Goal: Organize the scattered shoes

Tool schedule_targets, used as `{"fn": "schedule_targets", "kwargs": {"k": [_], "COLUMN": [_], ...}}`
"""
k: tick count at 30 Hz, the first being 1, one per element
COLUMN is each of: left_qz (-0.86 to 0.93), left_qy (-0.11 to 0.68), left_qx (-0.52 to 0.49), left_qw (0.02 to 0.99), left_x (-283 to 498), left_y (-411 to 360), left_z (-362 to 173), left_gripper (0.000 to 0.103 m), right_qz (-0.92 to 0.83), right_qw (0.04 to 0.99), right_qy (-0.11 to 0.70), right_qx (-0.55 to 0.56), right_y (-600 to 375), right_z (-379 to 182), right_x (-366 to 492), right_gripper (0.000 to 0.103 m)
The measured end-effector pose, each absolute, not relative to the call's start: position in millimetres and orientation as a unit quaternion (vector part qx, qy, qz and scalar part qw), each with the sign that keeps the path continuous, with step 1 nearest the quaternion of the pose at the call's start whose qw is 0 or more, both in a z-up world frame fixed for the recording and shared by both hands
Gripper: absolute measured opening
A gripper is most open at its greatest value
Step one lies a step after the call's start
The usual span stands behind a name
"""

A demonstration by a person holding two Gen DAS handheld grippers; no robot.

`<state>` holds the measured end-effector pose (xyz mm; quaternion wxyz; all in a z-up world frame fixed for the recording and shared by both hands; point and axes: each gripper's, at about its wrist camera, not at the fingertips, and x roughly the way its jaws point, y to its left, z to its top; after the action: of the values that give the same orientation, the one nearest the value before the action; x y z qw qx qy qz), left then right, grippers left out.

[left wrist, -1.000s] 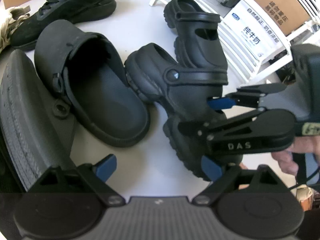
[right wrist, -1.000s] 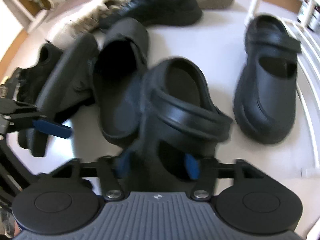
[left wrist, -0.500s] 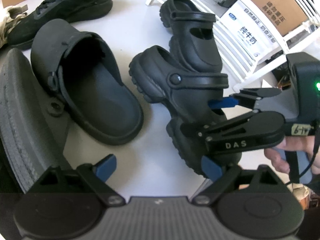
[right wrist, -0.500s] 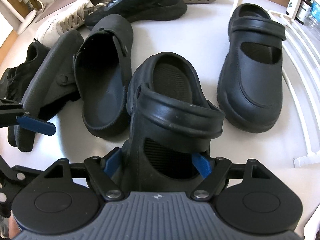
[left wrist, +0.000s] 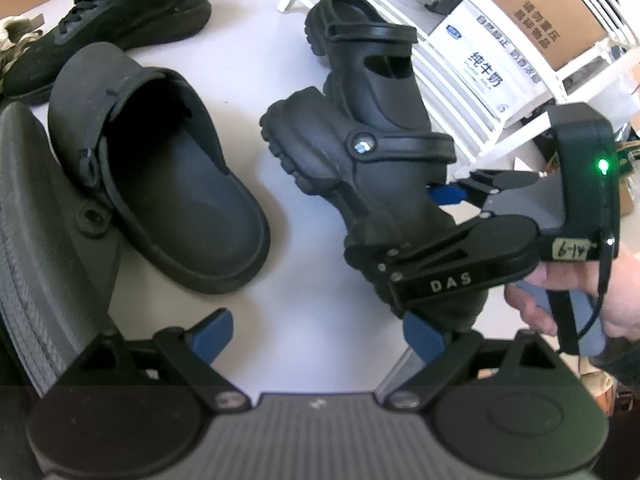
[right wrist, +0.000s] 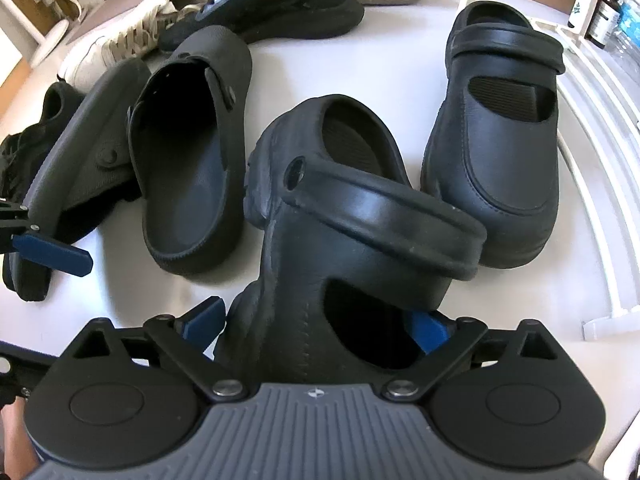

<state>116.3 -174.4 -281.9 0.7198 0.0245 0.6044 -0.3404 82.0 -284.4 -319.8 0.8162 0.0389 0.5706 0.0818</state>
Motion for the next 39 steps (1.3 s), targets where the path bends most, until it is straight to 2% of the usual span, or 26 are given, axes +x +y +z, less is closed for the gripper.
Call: {"fn": "schedule_targets", "kwargs": {"k": [4, 8, 15, 18, 31, 39], "left_qz": [-0.345, -0.344, -0.342, -0.337, -0.347, -0.349], "left_qy": [0.602, 0.600, 0.604, 0.604, 0.621, 0.619], "left_qx": [0.025, 0.022, 0.022, 0.032, 0.033, 0.032], "left_qw": [0.719, 0.722, 0.720, 0.722, 0.702, 0.703], "left_x": [114.9, 115.9, 117.2, 115.9, 99.1, 101.1], "left_y": [-175.6, -175.6, -176.0, -175.4, -168.8, -169.9], "left_z": [-277.4, -274.6, -275.9, -275.5, -281.8, -281.8], "left_gripper": [0.094, 0.094, 0.094, 0.093, 0.094, 0.094], "right_qz": [0.111, 0.083, 0.067, 0.068, 0.069, 0.093], "right_qw": [0.806, 0.809, 0.797, 0.799, 0.776, 0.791], "right_qy": [0.574, 0.579, 0.592, 0.589, 0.613, 0.603], "right_qx": [0.085, 0.064, 0.097, 0.100, 0.133, 0.048], "right_y": [-289.8, -292.4, -296.9, -291.3, -277.9, -278.9], "right_z": [-301.0, -294.4, -313.9, -314.6, -350.4, -343.8], "right_x": [77.8, 72.1, 68.4, 69.2, 86.9, 87.2], "right_gripper": [0.098, 0.098, 0.099, 0.103, 0.103, 0.102]}}
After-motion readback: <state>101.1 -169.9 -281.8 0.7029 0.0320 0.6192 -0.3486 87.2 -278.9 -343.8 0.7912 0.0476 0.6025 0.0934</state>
